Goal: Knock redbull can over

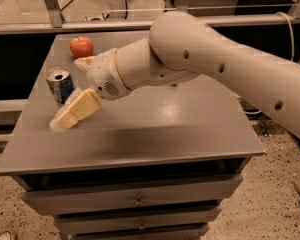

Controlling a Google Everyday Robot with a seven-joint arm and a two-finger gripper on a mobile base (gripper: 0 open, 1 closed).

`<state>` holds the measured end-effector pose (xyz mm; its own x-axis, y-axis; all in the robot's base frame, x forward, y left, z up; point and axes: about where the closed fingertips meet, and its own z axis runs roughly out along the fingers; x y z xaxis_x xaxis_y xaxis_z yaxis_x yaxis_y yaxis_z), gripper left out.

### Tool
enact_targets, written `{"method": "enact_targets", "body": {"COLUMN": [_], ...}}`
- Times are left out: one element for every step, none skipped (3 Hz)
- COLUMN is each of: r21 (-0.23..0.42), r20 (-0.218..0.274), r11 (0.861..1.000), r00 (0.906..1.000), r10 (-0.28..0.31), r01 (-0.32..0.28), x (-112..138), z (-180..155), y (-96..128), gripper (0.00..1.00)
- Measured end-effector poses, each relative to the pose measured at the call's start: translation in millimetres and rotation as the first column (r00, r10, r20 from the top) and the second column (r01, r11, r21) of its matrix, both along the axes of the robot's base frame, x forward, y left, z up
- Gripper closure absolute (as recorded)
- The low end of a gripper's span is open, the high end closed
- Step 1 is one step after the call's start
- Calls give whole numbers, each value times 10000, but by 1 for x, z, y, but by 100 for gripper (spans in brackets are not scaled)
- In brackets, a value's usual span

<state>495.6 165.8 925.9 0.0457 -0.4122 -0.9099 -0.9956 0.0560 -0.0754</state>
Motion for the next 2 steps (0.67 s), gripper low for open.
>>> {"method": "enact_targets", "body": {"r21": [253,328], "r20": [-180,-305], "r11": [9997,9994], "r00": [9998,9994], "r10": [9,-133], "r01": [-5,143], "x": [15,31], "z": [-19,-31], "y": [24,31], "gripper": [0,0]}}
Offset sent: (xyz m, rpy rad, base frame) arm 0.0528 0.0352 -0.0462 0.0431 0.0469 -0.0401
